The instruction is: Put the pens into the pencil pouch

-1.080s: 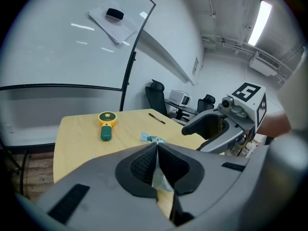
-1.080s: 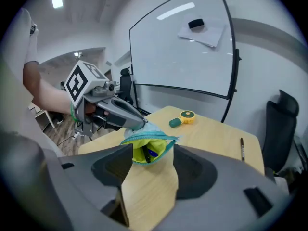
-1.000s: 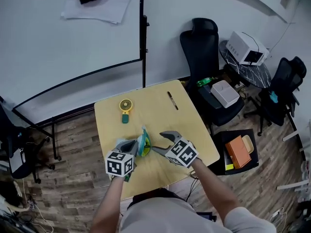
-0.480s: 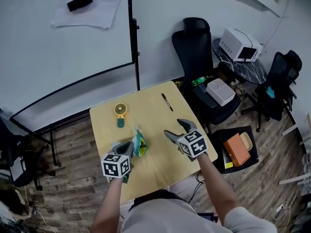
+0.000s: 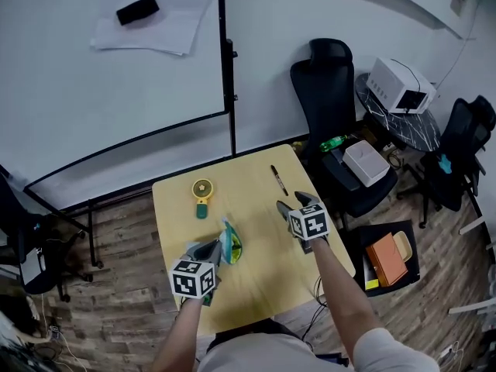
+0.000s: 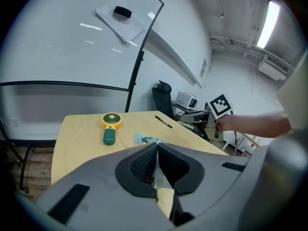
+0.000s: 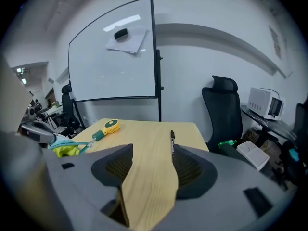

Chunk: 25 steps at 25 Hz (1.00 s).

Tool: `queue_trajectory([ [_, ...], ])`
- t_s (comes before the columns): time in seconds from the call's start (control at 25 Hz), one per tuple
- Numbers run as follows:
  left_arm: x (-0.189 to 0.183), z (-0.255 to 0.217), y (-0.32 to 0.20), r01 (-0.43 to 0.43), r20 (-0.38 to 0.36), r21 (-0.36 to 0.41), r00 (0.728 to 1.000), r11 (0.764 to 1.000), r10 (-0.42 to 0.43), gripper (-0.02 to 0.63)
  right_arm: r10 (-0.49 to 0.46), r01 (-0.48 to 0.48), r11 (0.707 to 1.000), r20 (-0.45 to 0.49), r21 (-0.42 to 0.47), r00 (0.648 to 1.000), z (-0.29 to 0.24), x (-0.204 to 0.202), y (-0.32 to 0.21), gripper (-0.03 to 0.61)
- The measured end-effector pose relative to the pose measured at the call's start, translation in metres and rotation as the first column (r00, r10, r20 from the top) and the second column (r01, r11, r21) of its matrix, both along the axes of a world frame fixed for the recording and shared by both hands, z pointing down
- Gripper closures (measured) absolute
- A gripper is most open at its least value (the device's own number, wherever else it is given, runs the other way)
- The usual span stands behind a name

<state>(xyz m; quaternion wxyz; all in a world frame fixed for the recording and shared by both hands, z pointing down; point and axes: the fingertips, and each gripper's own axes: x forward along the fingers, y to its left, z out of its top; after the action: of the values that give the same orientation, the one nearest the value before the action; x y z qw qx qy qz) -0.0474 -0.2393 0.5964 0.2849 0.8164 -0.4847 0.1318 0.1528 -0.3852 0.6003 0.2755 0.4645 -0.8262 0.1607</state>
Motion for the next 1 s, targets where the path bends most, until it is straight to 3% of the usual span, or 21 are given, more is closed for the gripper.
queue_trajectory([
  [0.36, 0.001, 0.003, -0.008, 0.019, -0.010, -0.027, 1.000, 0.999, -0.019, 0.600, 0.025, -0.036, 0.989, -0.075, -0.145, 0.997, 0.070, 0.014, -0.046, 0.358],
  [0.68, 0.001, 0.007, -0.010, 0.031, -0.012, -0.042, 0.999, 0.999, -0.032, 0.600, 0.033, -0.051, 0.985, -0.116, -0.164, 0.993, 0.085, 0.015, -0.074, 0.421],
  [0.88, -0.001, 0.005, -0.011, 0.045, -0.009, -0.043, 0.999, 0.998, -0.046, 0.600, 0.025, -0.052, 0.984, -0.159, -0.171, 0.987, 0.093, 0.014, -0.075, 0.525],
  [1.0, -0.003, 0.004, -0.011, 0.052, -0.007, -0.040, 0.999, 0.998, -0.052, 0.600, 0.024, -0.050, 0.983, -0.152, -0.174, 0.988, 0.093, 0.013, -0.075, 0.537],
])
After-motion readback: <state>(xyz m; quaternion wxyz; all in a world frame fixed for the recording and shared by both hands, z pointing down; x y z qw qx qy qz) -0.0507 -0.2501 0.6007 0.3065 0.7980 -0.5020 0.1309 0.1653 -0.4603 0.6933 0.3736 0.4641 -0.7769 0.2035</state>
